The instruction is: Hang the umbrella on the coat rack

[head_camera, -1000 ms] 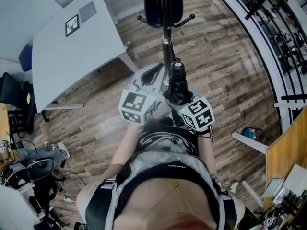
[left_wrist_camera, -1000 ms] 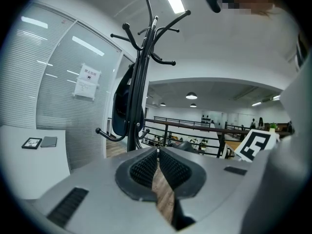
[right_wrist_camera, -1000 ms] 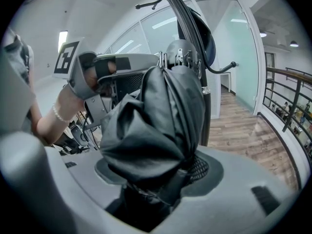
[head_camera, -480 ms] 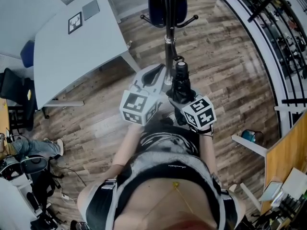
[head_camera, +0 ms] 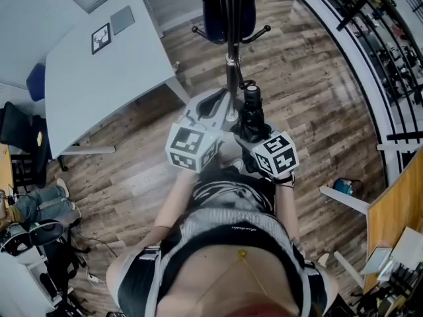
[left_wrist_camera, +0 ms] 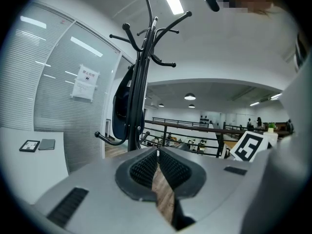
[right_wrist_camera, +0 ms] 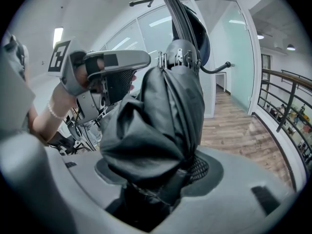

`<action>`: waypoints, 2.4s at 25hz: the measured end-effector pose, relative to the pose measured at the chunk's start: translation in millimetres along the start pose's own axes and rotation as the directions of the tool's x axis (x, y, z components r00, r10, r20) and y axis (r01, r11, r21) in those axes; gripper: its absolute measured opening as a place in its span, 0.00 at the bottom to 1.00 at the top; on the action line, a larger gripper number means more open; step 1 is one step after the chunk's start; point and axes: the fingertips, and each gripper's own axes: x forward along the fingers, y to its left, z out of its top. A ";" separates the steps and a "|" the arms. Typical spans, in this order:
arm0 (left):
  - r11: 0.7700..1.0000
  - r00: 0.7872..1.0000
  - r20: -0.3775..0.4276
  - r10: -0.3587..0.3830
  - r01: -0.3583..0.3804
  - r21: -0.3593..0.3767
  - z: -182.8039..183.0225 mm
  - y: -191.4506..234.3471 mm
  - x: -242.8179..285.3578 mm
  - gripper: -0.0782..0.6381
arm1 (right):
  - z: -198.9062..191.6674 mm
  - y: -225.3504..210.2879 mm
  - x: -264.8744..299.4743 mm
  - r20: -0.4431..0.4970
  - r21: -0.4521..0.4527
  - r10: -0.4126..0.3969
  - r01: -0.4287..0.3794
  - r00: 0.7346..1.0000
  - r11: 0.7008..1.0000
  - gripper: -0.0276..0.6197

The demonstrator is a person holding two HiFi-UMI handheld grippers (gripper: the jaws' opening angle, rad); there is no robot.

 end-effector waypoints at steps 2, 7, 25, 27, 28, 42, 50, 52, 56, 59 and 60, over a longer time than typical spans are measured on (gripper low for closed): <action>1.000 1.000 -0.003 -0.003 0.003 -0.003 -1.1 2.0 0.2 0.13 | 0.2 -3.5 0.3 -0.004 0.004 -0.010 0.010 1.000 1.000 0.47; 1.000 1.000 -0.001 0.002 -0.002 -0.009 -1.1 8.5 -1.2 0.13 | -1.5 -10.3 0.5 -0.020 0.010 -0.031 0.031 0.999 0.999 0.47; 1.000 1.000 0.002 -0.011 0.011 -0.004 1.8 15.7 -0.9 0.13 | -2.6 -23.4 12.7 -0.050 0.022 -0.048 0.049 0.998 0.999 0.47; 1.000 1.000 0.003 -0.014 0.014 -0.004 2.0 16.1 -1.1 0.13 | -2.6 -25.1 14.5 -0.054 0.022 -0.049 0.051 0.997 0.998 0.47; 1.000 1.000 0.004 -0.017 0.017 -0.006 1.7 15.8 -1.5 0.13 | -2.4 -25.8 15.0 -0.055 0.023 -0.050 0.051 0.997 0.998 0.47; 0.998 0.998 0.010 -0.059 0.060 -0.033 -3.7 9.8 -5.9 0.13 | -2.8 -31.6 23.2 -0.074 0.043 -0.058 0.061 0.996 0.997 0.47; 0.996 0.997 0.008 -0.077 0.077 -0.047 -4.0 13.3 -1.9 0.13 | 4.8 -36.9 29.4 -0.070 0.059 -0.050 0.054 0.996 0.997 0.47; 0.996 0.997 0.008 -0.075 0.075 -0.048 -3.8 15.8 -1.9 0.13 | 5.8 -38.6 32.2 -0.071 0.059 -0.049 0.054 0.996 0.997 0.47; 0.996 0.998 0.005 -0.070 0.070 -0.049 -5.3 21.7 -0.1 0.13 | 5.5 -45.4 39.5 -0.087 0.048 -0.054 0.058 0.995 0.997 0.47; 0.996 0.997 -0.001 -0.071 0.071 -0.052 -5.8 23.8 1.0 0.13 | 5.0 -50.0 42.6 -0.093 0.042 -0.054 0.058 0.994 0.997 0.47; 0.996 0.997 -0.001 -0.072 0.072 -0.052 -5.1 24.1 0.9 0.13 | 5.1 -50.9 43.1 -0.095 0.041 -0.055 0.059 0.994 0.997 0.47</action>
